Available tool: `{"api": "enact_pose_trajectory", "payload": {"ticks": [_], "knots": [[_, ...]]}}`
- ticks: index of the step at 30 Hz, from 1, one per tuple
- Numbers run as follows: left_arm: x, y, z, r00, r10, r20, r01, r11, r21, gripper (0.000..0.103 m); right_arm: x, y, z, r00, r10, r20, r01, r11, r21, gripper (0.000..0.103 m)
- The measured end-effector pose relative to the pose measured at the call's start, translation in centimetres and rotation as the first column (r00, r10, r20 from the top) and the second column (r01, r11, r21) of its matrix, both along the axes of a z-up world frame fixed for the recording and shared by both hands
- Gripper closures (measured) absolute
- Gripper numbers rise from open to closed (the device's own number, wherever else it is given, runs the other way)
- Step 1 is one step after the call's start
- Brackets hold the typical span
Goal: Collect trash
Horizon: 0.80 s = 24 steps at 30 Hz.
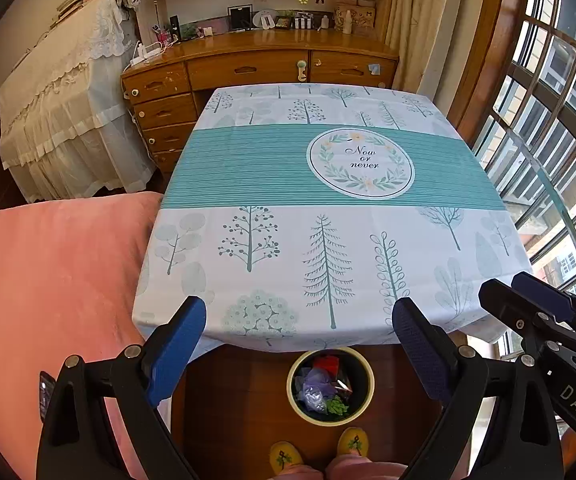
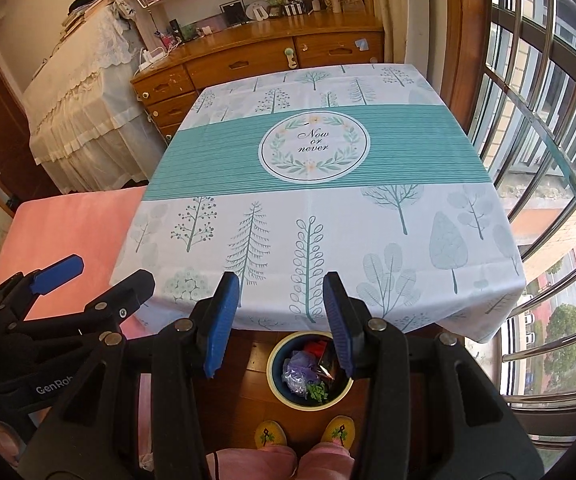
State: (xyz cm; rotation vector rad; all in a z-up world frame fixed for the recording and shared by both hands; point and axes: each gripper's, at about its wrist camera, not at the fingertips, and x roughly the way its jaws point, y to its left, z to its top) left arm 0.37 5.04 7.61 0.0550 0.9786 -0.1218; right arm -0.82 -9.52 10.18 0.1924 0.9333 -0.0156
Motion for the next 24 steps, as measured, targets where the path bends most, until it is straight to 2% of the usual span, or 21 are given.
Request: {"api": "enact_pose_trajectory", "payload": {"ticks": [24], "knots": [[-0.64, -0.45, 0.58, 1.0, 0.025, 0.009, -0.025, 1.0, 0.01, 0.008, -0.56, -0.6, 0.32, 0.999, 0.019, 0.026, -0.019, 1.0, 0.005, 0.063]]}}
